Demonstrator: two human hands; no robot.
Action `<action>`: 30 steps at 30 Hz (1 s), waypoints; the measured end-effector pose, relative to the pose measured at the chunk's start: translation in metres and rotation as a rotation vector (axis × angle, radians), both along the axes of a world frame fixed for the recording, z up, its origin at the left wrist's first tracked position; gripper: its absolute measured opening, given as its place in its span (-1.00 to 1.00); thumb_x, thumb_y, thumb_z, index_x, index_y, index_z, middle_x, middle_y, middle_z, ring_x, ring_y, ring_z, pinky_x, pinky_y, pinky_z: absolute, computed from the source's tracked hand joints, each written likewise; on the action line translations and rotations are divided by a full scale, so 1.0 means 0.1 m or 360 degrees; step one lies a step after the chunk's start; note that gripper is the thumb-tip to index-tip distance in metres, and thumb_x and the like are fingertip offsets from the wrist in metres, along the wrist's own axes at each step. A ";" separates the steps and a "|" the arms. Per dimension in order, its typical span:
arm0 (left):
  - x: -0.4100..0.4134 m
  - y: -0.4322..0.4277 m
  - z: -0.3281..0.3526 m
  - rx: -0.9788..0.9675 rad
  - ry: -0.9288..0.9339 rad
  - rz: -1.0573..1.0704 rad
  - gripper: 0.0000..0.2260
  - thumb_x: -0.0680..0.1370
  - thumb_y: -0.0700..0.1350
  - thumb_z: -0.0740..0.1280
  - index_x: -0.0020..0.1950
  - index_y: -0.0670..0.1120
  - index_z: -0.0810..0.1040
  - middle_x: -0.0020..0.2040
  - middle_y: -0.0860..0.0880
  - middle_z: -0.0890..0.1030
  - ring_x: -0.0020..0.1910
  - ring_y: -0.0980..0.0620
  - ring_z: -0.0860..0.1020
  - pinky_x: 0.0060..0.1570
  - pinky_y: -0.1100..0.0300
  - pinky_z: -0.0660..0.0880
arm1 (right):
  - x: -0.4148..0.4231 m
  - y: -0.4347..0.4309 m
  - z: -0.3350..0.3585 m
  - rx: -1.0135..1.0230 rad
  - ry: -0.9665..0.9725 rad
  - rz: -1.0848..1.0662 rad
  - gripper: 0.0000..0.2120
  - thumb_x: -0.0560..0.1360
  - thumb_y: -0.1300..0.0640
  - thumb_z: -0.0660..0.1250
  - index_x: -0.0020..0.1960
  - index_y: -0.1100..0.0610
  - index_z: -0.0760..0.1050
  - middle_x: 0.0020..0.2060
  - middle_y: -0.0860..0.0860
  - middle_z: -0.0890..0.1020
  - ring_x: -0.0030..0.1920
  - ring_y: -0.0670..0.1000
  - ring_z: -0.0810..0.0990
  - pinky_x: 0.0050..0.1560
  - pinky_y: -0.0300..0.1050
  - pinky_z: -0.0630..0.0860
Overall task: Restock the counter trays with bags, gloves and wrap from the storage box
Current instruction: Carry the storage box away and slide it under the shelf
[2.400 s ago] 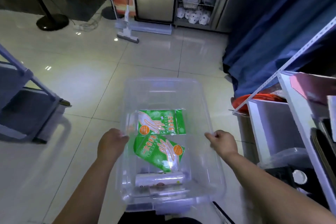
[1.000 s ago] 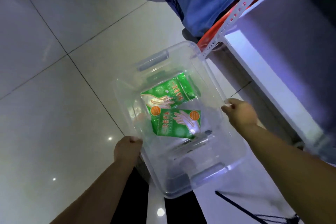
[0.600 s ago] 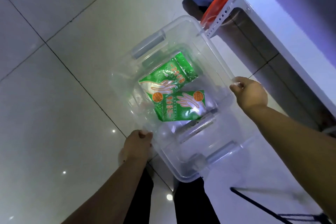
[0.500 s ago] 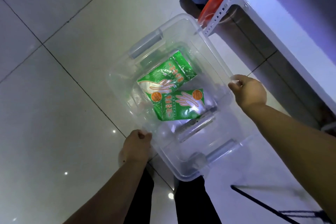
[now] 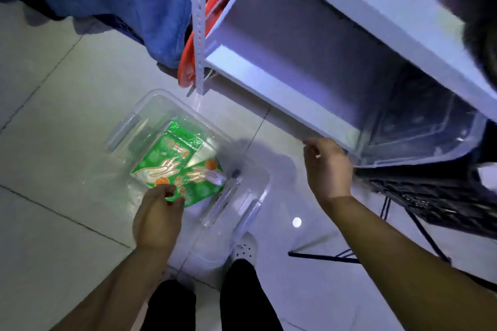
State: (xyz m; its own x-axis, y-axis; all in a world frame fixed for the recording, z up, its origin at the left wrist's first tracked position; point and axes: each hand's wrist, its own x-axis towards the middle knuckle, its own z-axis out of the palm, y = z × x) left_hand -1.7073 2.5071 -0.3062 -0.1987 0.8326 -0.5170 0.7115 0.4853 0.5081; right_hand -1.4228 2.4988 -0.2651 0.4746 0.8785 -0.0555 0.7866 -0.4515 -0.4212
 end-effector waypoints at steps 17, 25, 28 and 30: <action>0.72 0.01 0.83 0.0255 -0.0296 -0.0809 -0.88 0.46 -0.28 0.36 -0.06 -0.09 0.59 -0.06 -0.07 0.63 -0.20 -0.10 0.55 -0.19 0.11 0.42 | 1.45 -0.11 1.03 0.0179 0.0148 -0.1301 -0.62 0.61 -0.08 0.05 0.04 0.24 0.40 -0.14 0.14 0.53 -0.12 0.15 0.51 -0.20 -0.09 0.34; 0.52 -0.05 0.85 0.0335 -0.0229 -0.0921 -0.85 0.43 -0.33 0.38 -0.09 -0.12 0.62 -0.08 -0.09 0.66 -0.24 -0.06 0.55 -0.21 0.19 0.39 | 1.06 -0.11 1.06 0.0381 0.0611 -0.1247 -0.77 0.42 0.06 0.29 -0.32 0.04 0.26 -0.40 -0.06 0.36 -0.41 -0.07 0.31 -0.36 -0.15 0.30; 0.54 0.04 0.94 0.0346 -0.0260 -0.0939 -0.85 0.44 -0.31 0.38 -0.06 -0.11 0.62 -0.07 -0.11 0.66 -0.20 -0.12 0.59 -0.18 0.13 0.48 | 0.71 -0.21 1.06 0.0413 0.0519 -0.1083 -0.79 0.38 0.08 0.32 -0.28 0.09 0.28 -0.38 -0.06 0.36 -0.39 -0.06 0.33 -0.35 -0.12 0.31; 0.56 0.11 1.05 0.0297 -0.0284 -0.0953 -0.85 0.47 -0.26 0.35 -0.02 -0.06 0.61 -0.02 -0.05 0.65 -0.14 -0.11 0.58 -0.10 0.10 0.50 | 0.47 -0.32 1.07 0.0398 0.0433 -0.0958 -0.77 0.37 0.07 0.34 -0.25 0.10 0.28 -0.38 -0.07 0.33 -0.38 -0.06 0.31 -0.36 -0.10 0.28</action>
State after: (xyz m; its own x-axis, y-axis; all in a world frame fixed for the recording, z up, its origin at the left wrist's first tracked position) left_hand -1.6512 2.5183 -0.2008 0.4032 0.8515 -0.3352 0.7282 -0.0767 0.6811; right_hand -1.3756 2.4668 -0.1583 0.8799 0.4698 -0.0717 0.2830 -0.6391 -0.7152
